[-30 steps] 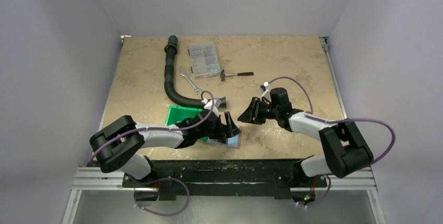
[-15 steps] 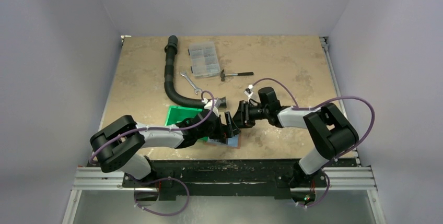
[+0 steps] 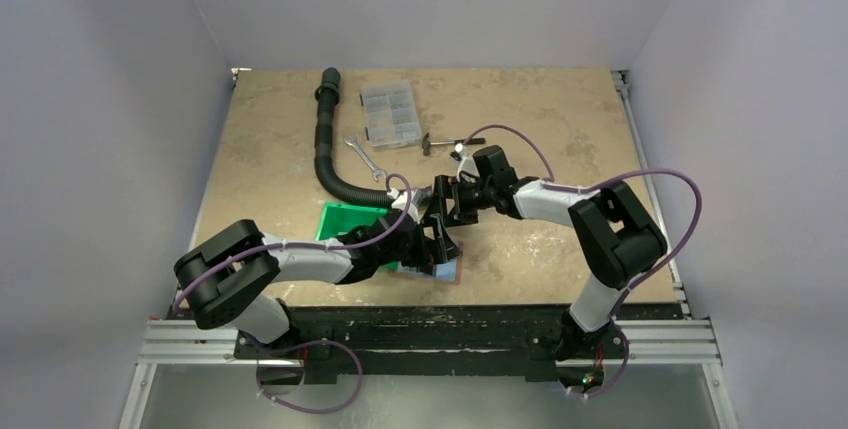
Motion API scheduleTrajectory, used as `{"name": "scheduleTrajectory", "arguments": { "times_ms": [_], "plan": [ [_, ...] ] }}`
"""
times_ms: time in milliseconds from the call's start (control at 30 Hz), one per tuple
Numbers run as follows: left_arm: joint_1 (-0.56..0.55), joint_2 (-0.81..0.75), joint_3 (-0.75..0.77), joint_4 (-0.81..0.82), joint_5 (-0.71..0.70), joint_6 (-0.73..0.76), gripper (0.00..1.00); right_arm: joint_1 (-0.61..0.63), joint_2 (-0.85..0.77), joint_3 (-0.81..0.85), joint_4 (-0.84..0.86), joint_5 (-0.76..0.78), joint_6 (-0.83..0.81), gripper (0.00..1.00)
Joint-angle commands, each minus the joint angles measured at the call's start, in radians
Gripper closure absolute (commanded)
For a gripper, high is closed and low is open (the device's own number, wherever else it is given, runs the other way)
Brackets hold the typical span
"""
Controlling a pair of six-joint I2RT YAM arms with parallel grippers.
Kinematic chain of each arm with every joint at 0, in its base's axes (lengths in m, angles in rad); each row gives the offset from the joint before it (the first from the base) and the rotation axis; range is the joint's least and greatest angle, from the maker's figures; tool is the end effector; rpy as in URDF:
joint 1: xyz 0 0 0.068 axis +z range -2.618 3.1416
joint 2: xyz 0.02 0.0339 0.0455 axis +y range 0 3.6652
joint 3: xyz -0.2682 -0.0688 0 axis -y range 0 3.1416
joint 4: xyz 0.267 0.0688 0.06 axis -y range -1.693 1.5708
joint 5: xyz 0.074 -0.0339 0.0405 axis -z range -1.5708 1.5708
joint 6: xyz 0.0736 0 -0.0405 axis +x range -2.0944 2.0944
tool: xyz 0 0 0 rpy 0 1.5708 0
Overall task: Put the credit cards into the card holder
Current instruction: Insert the credit card into the card holder.
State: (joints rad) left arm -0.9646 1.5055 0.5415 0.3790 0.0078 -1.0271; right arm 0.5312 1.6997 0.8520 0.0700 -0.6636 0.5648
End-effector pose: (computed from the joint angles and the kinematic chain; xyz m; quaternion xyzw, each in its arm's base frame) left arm 0.1859 -0.2691 0.1145 -0.0257 0.8806 -0.3990 0.2544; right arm 0.2962 0.2266 0.1264 -0.1111 0.8741 0.4467 0.1552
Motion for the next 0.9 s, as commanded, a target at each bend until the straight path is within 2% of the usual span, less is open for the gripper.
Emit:
{"name": "scheduleTrajectory", "arguments": {
  "times_ms": [0,467,700,867],
  "plan": [
    [0.001,0.006,-0.006,-0.018,0.008,0.037,0.11,0.026,0.035,0.062,-0.08,0.054,-0.101,0.09],
    [0.001,-0.001,0.003,-0.032,0.008,0.044,0.1,0.078,0.053,0.077,-0.148,0.133,-0.169,0.11],
    [0.001,0.001,0.009,-0.031,0.011,0.044,0.1,0.104,0.056,0.081,-0.194,0.211,-0.203,0.14],
    [0.001,-0.006,0.009,-0.035,0.015,0.043,0.1,0.108,0.055,0.066,-0.208,0.254,-0.22,0.2]
  ]
}}
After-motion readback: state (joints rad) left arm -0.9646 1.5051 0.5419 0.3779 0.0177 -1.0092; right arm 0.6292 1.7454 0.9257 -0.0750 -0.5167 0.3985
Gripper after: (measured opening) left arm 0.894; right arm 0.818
